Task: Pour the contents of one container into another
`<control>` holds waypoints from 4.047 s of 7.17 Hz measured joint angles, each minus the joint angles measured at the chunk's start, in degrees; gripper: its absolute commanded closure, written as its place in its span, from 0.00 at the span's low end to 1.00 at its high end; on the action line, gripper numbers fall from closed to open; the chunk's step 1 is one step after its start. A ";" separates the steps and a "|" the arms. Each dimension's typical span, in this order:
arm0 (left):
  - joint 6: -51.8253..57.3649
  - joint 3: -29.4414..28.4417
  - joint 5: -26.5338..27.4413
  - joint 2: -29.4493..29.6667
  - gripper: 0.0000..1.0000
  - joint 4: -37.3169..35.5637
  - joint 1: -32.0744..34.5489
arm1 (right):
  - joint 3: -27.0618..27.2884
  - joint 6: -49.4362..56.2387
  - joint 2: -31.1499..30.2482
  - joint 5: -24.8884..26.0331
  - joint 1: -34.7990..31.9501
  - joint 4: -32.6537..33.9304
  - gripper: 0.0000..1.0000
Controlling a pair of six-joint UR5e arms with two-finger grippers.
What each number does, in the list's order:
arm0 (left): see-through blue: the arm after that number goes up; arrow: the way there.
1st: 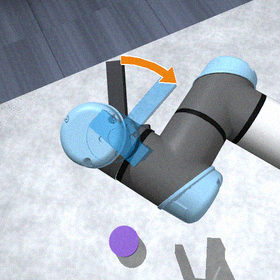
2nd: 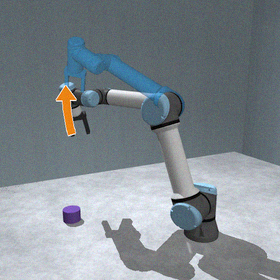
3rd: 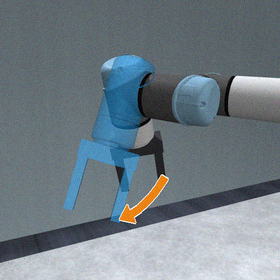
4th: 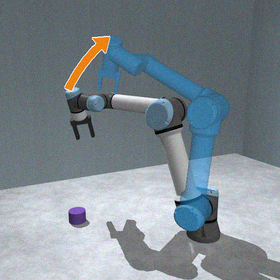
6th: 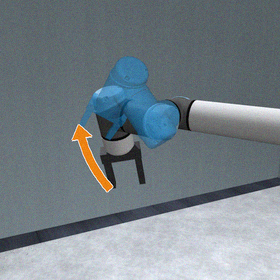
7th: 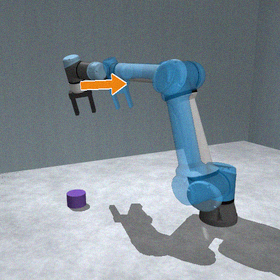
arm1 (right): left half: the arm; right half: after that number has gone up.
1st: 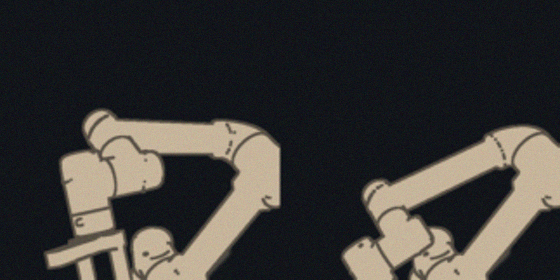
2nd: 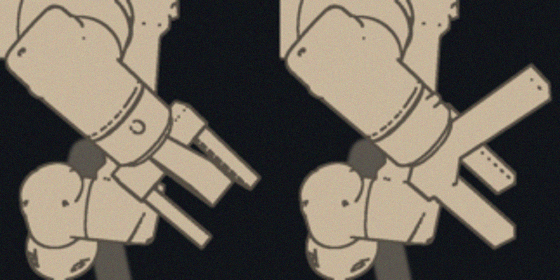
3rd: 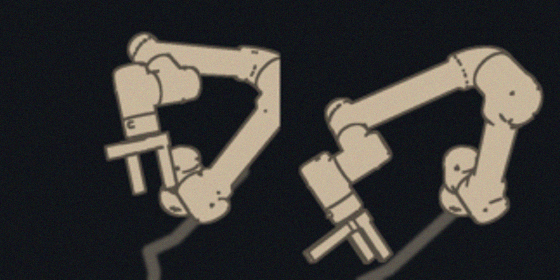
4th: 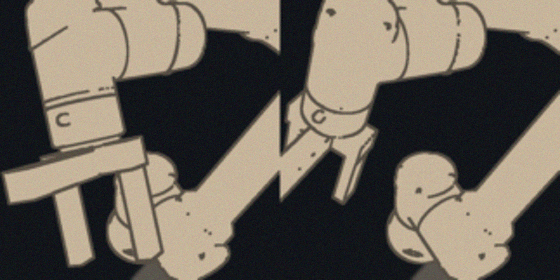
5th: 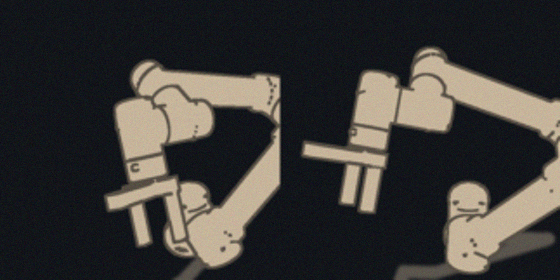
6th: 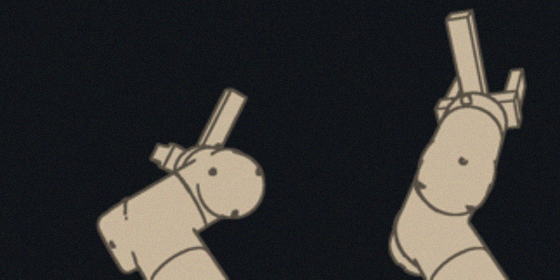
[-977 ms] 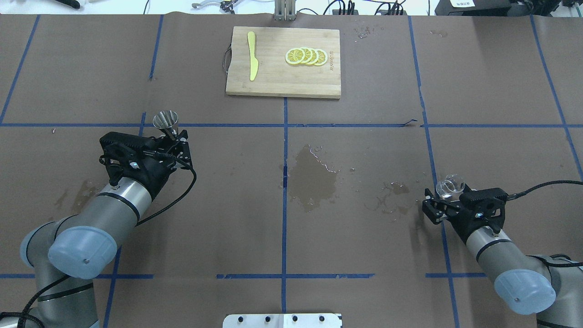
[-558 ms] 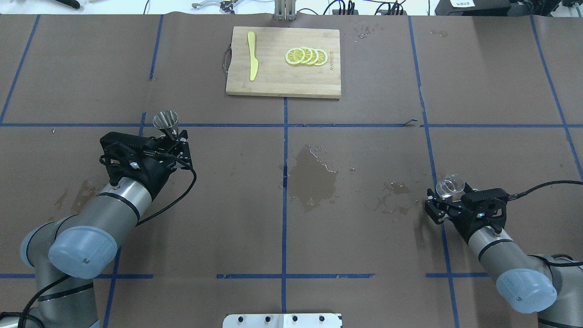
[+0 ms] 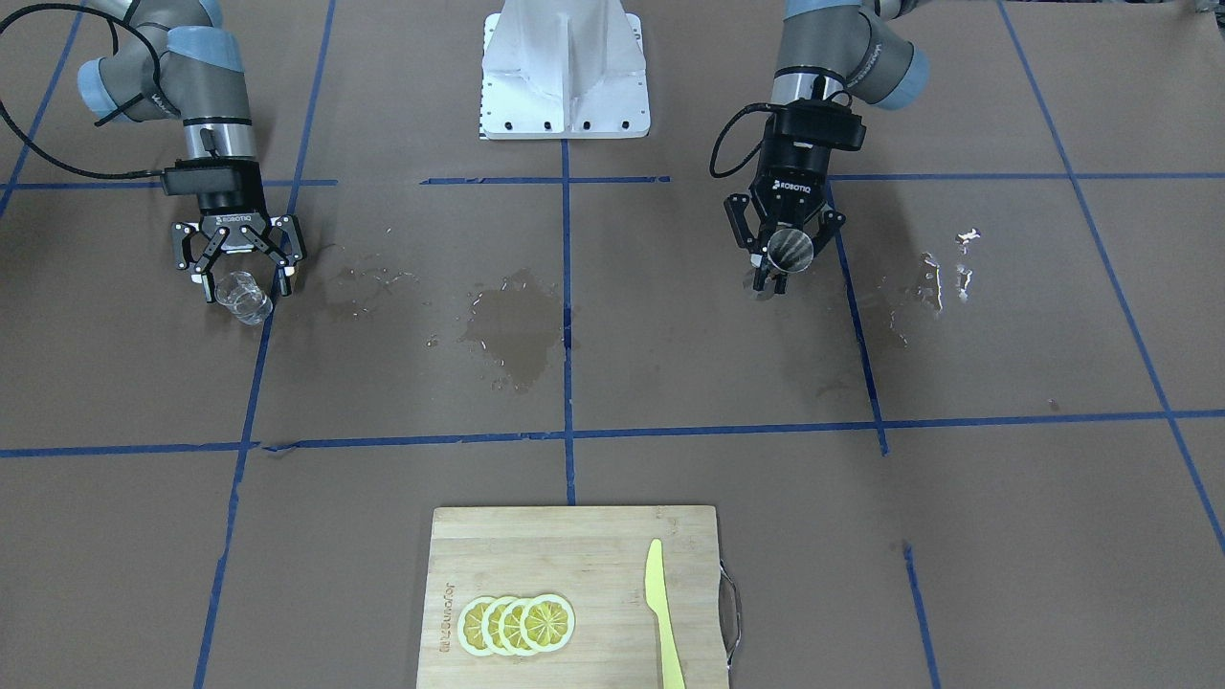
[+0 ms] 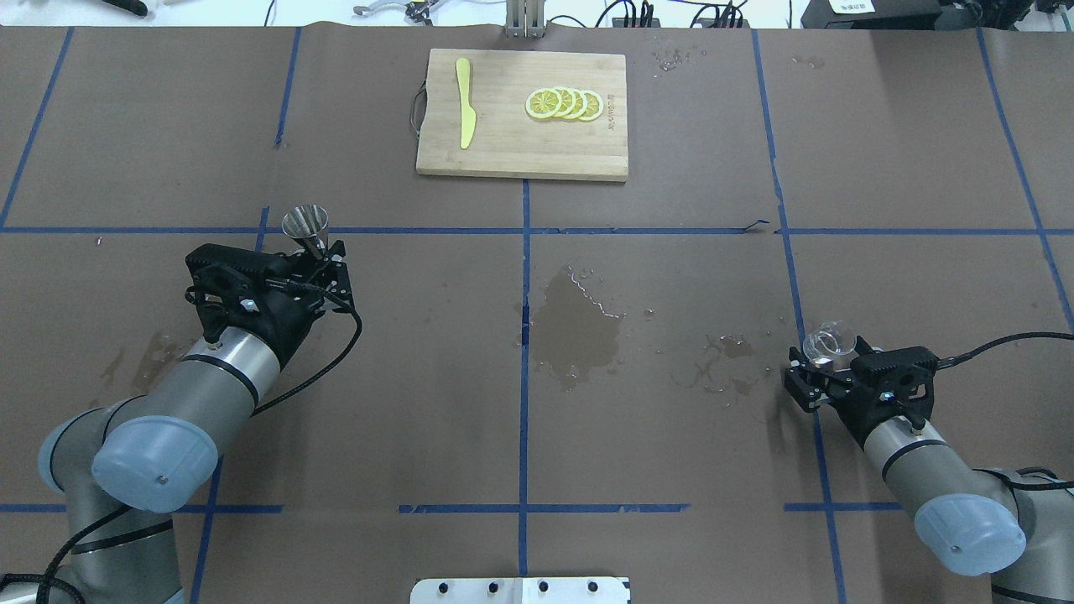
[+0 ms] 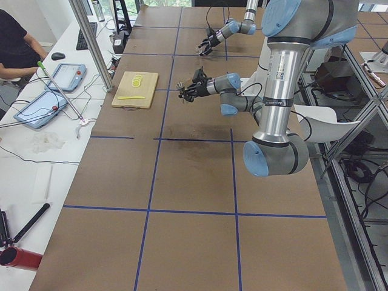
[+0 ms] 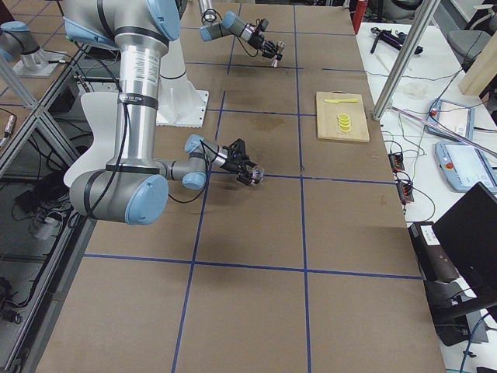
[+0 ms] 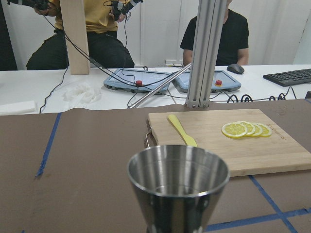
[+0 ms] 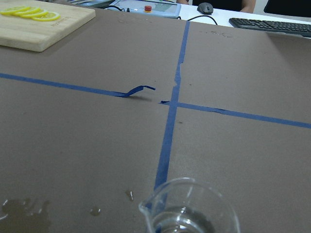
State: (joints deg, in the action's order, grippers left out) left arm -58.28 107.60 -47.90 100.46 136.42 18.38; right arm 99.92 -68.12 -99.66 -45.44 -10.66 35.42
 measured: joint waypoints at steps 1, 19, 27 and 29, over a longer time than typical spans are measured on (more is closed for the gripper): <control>0.00 -0.17 0.00 0.00 1.00 0.04 -0.01 | -0.04 0.00 0.09 0.00 -0.15 0.00 0.07; 4.86 -2.44 -3.72 8.46 1.00 -0.52 -0.50 | 4.04 15.69 3.19 -9.69 -9.74 -5.05 1.00; 17.28 -7.75 -12.86 17.51 1.00 -0.61 -3.13 | 14.88 38.48 17.55 -15.97 -12.07 14.44 1.00; 19.94 -10.10 -14.54 18.40 1.00 0.70 -3.10 | 19.96 39.24 24.36 -19.72 -11.92 29.71 1.00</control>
State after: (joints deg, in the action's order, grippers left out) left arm -38.33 97.50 -62.44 118.86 137.13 15.28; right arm 119.88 -28.87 -75.30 -65.16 -22.58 65.13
